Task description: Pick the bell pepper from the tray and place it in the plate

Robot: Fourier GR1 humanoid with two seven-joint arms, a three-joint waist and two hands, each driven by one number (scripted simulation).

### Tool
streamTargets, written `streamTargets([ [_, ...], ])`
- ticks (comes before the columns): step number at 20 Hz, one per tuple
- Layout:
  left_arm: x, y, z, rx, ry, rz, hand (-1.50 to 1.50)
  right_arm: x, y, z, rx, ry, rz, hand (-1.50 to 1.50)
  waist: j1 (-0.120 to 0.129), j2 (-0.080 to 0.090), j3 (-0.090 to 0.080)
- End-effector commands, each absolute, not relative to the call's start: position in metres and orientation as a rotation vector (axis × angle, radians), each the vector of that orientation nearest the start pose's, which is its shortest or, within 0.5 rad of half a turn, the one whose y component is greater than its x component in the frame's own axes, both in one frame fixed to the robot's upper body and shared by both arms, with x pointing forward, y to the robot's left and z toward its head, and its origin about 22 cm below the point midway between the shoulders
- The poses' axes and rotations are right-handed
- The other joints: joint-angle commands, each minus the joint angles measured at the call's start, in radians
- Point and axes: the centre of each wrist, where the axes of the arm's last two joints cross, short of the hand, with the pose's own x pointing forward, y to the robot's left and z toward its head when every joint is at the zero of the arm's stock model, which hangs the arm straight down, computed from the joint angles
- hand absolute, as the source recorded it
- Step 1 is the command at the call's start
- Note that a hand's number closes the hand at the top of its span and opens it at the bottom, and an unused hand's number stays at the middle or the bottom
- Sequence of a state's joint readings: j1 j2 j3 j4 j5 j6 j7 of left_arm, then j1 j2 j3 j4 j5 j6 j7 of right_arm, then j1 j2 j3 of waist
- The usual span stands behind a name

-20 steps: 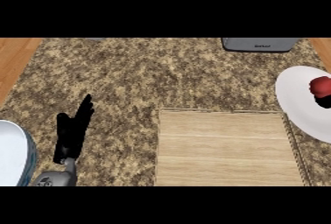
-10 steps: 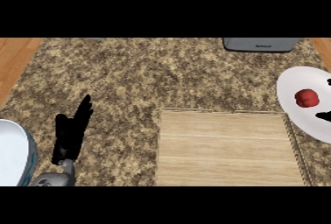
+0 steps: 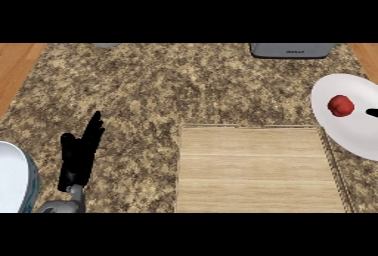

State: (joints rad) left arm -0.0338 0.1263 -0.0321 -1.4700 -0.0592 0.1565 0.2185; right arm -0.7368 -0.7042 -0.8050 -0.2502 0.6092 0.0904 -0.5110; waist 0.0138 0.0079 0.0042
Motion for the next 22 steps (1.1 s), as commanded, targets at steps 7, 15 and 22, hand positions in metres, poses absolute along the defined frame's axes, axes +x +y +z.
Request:
streamTargets([
  [7, 0.258, 0.258, -0.013, 0.227, -1.307, -0.035, 0.00, 0.278, -0.536, 0.041, -0.526, -1.629, -0.038, -1.50, 0.014, 0.006, 0.000],
  [15, 0.256, 0.252, -0.024, 0.213, -1.311, -0.038, 0.00, 0.276, -0.520, 0.014, -0.516, -1.666, -0.013, -1.50, 0.013, 0.005, 0.000],
  [22, 0.268, 0.240, -0.012, 0.224, -1.309, -0.055, 0.00, 0.282, -0.518, 0.020, -0.594, -1.592, -0.001, -1.50, 0.016, 0.006, 0.000],
])
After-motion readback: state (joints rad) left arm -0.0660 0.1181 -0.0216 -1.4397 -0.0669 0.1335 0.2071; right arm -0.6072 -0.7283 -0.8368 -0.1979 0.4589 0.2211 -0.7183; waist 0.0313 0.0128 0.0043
